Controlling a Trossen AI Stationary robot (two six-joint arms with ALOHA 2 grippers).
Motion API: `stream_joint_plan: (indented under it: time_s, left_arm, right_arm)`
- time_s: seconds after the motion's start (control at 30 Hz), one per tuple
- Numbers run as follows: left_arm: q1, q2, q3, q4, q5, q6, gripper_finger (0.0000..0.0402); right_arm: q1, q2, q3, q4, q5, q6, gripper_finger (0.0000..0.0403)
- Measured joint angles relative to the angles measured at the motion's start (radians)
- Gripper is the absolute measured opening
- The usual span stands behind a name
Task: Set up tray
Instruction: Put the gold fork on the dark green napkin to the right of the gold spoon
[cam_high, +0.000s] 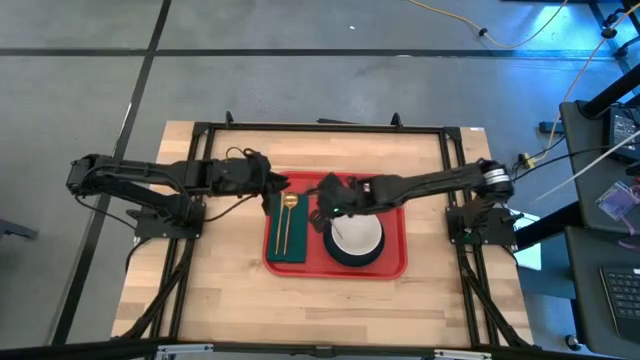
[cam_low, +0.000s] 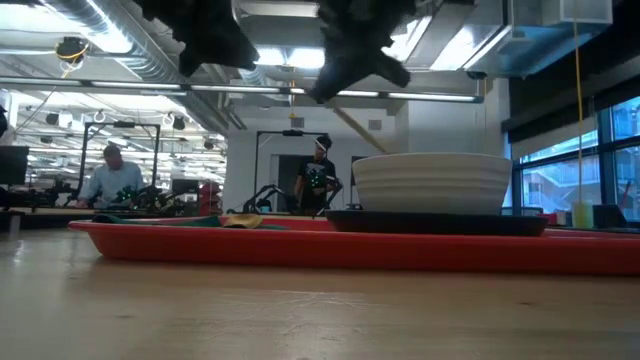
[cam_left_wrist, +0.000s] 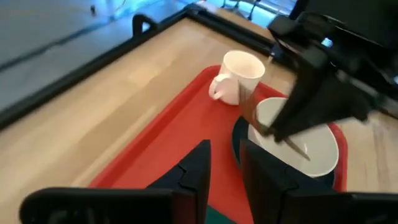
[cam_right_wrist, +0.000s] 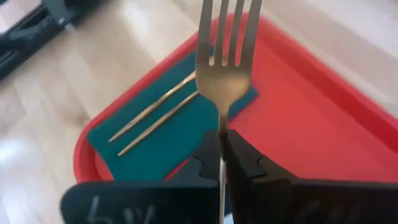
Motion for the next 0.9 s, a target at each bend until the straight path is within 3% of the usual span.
stream_joint_plan:
  time_s: [0.23, 0.5, 0.9]
  left_arm:
    - [0.022, 0.000, 0.000, -0.003, 0.063, -0.122, 0.0127]
    - [0.022, 0.000, 0.000, 0.077, 0.083, -0.192, 0.0183]
    - [0.021, 0.008, 0.000, 0.097, 0.087, -0.218, 0.0196]
  right_arm:
    - [0.018, 0.097, 0.159, -0.059, -0.017, -0.045, 0.0002]
    - [0.016, 0.117, 0.193, -0.105, -0.017, -0.045, 0.0003]
    - [0.007, 0.117, 0.193, -0.075, -0.025, -0.068, 0.0006]
